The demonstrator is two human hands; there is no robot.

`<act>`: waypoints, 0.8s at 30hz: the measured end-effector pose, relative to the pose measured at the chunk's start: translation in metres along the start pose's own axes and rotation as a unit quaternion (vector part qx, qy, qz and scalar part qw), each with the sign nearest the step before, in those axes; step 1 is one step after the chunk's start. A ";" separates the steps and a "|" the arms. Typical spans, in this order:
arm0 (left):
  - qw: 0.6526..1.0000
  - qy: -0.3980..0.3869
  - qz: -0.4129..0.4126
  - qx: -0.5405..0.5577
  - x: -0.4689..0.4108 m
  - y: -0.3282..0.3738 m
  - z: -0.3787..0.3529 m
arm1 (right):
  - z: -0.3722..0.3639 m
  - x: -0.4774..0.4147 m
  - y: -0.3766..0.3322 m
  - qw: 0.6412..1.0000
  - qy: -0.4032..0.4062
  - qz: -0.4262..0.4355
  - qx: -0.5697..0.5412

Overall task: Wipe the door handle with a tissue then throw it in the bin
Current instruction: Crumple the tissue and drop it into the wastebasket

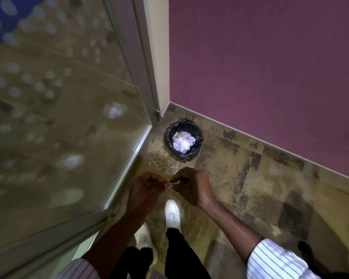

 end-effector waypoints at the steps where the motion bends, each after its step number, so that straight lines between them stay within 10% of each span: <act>1: 0.999 -0.004 -0.008 -0.033 -0.006 0.000 -0.005 | 0.001 -0.006 0.006 1.000 0.001 -0.008 0.011; 9: 0.950 -0.075 -0.055 -0.297 -0.092 -0.066 -0.008 | 0.003 -0.067 0.083 0.983 0.066 -0.141 0.094; 24: 0.895 -0.072 -0.031 -0.439 -0.213 -0.106 -0.013 | -0.024 -0.205 0.193 0.962 0.125 -0.204 0.129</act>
Point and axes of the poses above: each hand's wrist, its own x-axis away from the middle knuckle, its own z-axis out of the back of the hand, y = z × x, the point moved 6 cm from there along -x, towards the middle knuckle, and after that the axes turned 2 degrees about x, right-handed, at the moved point
